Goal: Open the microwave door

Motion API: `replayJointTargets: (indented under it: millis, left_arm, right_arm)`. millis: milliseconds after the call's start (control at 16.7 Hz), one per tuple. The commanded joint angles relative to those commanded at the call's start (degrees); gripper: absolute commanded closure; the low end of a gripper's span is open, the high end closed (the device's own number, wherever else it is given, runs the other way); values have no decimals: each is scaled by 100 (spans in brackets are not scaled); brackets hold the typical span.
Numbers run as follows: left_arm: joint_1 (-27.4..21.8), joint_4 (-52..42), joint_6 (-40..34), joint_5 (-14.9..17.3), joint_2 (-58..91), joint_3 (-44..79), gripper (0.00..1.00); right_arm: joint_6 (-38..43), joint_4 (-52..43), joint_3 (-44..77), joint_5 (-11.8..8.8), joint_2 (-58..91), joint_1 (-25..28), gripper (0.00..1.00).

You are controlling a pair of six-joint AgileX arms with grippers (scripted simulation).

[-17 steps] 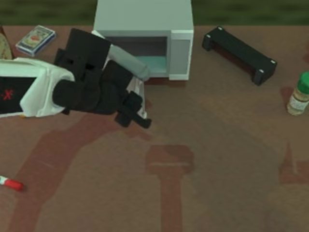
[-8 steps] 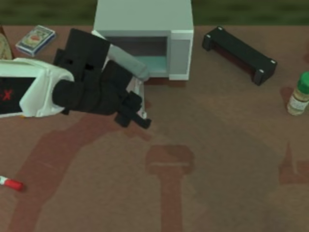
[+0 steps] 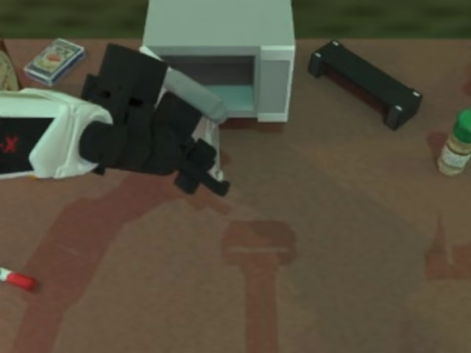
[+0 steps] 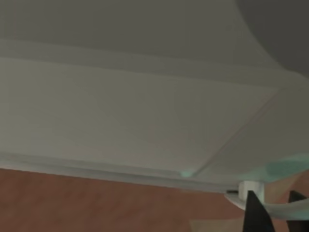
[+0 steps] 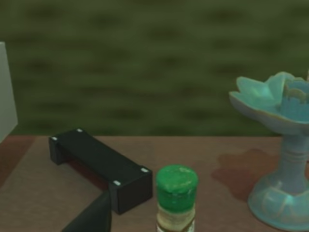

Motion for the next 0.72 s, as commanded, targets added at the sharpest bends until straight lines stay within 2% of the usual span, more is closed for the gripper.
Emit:
replayJointTargets:
  millis: [360, 720]
  left_arm:
    - [0, 0, 0, 0, 0, 0, 100]
    - [91, -64, 228, 204, -50, -46, 100]
  right_arm:
    - [0, 0, 0, 0, 0, 0, 0]
    - [0, 0, 0, 0, 0, 0, 0]
